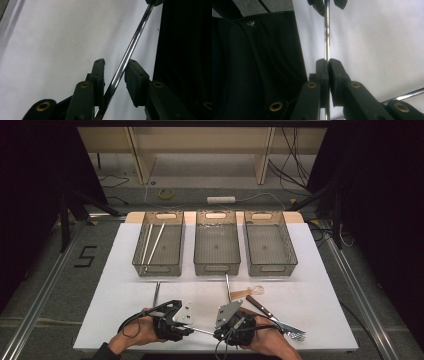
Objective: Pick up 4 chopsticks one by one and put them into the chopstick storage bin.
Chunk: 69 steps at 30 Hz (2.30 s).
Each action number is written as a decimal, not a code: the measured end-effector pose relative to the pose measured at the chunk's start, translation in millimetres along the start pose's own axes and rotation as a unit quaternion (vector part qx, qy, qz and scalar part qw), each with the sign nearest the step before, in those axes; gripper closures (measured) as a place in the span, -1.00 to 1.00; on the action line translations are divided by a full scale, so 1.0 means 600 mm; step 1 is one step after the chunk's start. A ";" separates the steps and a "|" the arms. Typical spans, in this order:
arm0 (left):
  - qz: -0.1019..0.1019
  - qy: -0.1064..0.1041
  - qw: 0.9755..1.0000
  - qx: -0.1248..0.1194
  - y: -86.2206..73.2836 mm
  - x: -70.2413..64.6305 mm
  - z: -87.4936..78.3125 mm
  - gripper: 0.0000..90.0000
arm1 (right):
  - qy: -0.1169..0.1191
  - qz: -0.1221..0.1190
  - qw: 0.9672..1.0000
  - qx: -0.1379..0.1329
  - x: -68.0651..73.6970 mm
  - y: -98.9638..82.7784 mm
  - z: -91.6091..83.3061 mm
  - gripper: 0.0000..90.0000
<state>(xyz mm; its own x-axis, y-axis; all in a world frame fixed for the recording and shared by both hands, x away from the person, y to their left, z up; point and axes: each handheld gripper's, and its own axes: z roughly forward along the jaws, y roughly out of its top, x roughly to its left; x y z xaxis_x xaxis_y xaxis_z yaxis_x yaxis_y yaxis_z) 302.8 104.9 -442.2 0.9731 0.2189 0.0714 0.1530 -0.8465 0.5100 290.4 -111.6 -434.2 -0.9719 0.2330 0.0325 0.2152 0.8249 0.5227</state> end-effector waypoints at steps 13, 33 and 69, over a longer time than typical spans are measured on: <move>0.053 -0.054 0.997 0.026 -0.002 -0.010 0.005 0.77 | 0.022 -0.013 1.000 0.004 -0.002 -0.005 0.005 0.87; -0.093 0.005 0.996 -0.012 -0.015 0.029 -0.014 0.85 | -0.147 0.168 0.962 -0.157 -0.037 -0.035 -0.056 -0.08; -0.306 0.162 0.928 -0.137 -0.082 0.126 -0.083 0.86 | -0.223 0.291 0.907 -0.207 -0.034 -0.080 -0.040 -0.30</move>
<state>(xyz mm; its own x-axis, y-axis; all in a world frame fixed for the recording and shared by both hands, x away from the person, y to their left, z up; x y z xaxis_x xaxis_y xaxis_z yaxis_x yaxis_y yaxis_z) 360.3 187.3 -419.1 0.6090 0.7900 -0.0712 0.5666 -0.3705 0.7360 298.0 -168.2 -439.7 -0.5500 0.8283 0.1071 0.5366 0.2522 0.8052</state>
